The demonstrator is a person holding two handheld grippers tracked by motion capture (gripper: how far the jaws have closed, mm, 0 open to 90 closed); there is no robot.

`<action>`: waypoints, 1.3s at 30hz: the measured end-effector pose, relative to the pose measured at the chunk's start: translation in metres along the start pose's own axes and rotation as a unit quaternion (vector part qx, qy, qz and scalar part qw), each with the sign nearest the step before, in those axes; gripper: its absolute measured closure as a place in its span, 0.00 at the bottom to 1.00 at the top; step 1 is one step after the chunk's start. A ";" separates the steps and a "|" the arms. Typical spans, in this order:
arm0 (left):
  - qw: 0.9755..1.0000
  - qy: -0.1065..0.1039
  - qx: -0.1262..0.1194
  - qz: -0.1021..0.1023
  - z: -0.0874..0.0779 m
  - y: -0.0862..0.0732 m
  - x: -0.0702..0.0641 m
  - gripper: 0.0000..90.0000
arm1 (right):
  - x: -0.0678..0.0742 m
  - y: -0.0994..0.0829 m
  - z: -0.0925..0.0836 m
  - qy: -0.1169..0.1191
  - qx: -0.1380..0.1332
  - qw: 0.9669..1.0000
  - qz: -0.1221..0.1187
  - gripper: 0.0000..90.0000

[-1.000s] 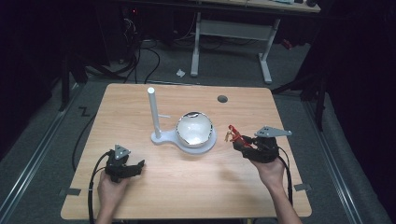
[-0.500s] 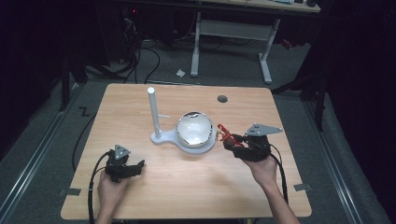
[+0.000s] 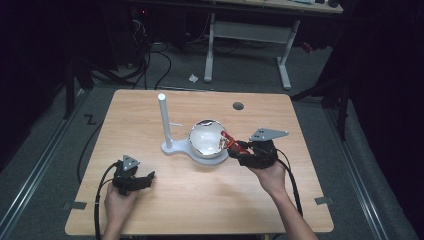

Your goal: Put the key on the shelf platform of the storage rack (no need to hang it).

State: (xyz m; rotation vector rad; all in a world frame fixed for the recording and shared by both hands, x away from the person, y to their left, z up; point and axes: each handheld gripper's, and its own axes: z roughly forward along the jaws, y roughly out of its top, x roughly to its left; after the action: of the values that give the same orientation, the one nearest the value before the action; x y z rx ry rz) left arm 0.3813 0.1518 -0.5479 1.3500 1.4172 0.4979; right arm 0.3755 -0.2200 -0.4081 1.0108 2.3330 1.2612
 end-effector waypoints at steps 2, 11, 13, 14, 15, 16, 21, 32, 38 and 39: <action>1.000 0.000 0.000 0.000 0.000 0.000 0.000 0.24 | 0.001 0.003 0.003 0.000 0.002 1.000 -0.004 0.59; 1.000 0.000 0.000 0.000 0.000 0.000 0.000 0.24 | 0.003 0.017 0.014 0.008 0.004 1.000 -0.013 0.59; 1.000 0.000 0.000 0.000 0.000 0.000 0.000 0.24 | 0.004 0.019 0.016 0.009 0.004 1.000 -0.015 0.59; 1.000 0.000 0.000 0.000 0.000 0.000 0.000 0.24 | 0.003 0.019 0.018 0.010 0.003 1.000 -0.016 0.59; 1.000 0.000 0.000 0.000 0.000 0.000 0.000 0.24 | 0.003 0.020 0.019 0.010 0.005 1.000 -0.014 0.59; 1.000 0.000 0.000 0.000 0.000 0.000 0.000 0.24 | 0.002 0.020 0.021 0.009 0.007 1.000 -0.015 0.59; 1.000 0.000 0.000 0.000 0.000 0.000 0.000 0.24 | 0.001 0.023 0.027 0.009 0.012 1.000 -0.014 0.59; 1.000 0.000 0.001 0.000 0.000 0.000 0.000 0.24 | -0.001 0.030 0.041 0.011 0.025 1.000 -0.015 0.59; 1.000 0.000 0.000 0.000 0.000 0.000 0.000 0.24 | -0.003 0.031 0.052 0.013 0.033 0.999 -0.011 0.59; 1.000 0.000 0.001 0.000 0.000 0.000 0.000 0.24 | -0.004 0.031 0.055 0.014 0.036 0.999 -0.009 0.59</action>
State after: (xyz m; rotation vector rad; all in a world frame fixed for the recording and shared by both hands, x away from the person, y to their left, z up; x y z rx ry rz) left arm 0.3813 0.1519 -0.5479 1.3515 1.4169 0.4976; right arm 0.4228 -0.1778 -0.4142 0.9981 2.4184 1.2001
